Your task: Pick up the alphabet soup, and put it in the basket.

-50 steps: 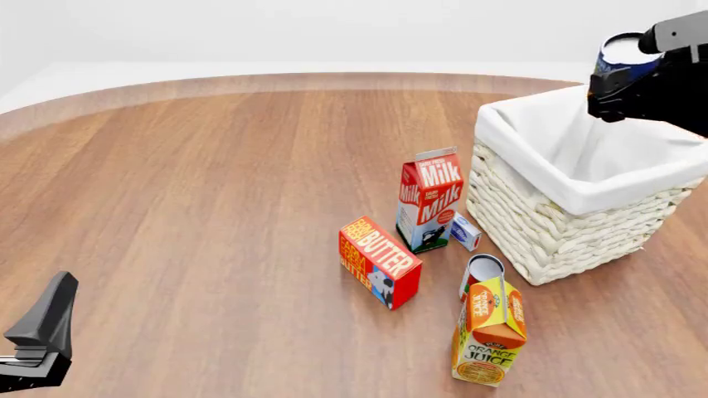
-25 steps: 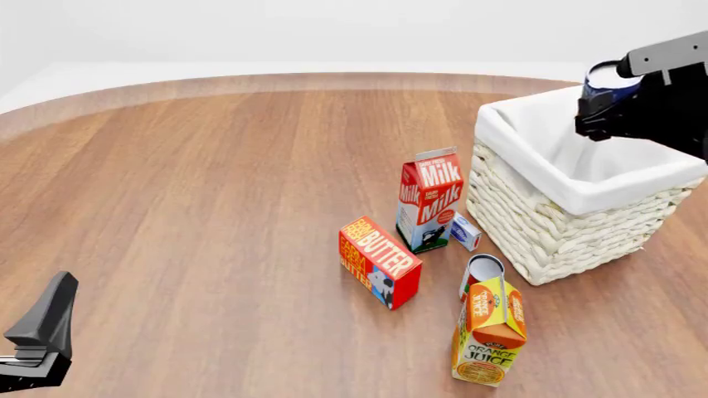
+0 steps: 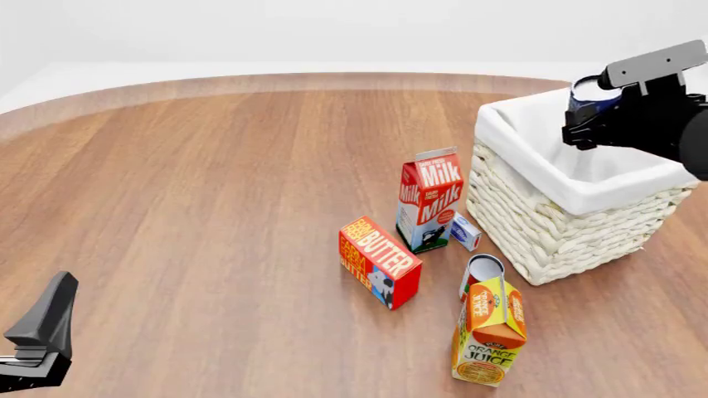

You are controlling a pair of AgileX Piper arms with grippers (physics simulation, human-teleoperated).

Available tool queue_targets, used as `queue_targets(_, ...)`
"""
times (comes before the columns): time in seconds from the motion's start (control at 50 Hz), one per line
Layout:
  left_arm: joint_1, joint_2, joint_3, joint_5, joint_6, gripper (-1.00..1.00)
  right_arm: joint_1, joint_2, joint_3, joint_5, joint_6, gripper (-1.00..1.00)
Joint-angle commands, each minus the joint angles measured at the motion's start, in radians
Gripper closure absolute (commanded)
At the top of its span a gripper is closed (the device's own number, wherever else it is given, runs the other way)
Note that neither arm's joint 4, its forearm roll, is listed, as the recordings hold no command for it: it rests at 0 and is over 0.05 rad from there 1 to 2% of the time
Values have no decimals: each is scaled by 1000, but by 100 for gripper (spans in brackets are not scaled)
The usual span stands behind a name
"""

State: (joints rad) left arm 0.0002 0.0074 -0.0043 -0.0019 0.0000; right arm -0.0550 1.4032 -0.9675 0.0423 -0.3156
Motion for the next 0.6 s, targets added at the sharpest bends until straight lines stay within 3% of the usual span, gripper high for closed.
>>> queue_targets(0.02,0,0,0,0,0,-100,-1,21,-7,-6,11,100)
queue_targets(0.6,0,0,0,0,0,-100,-12,78,-14,-24,-3,100)
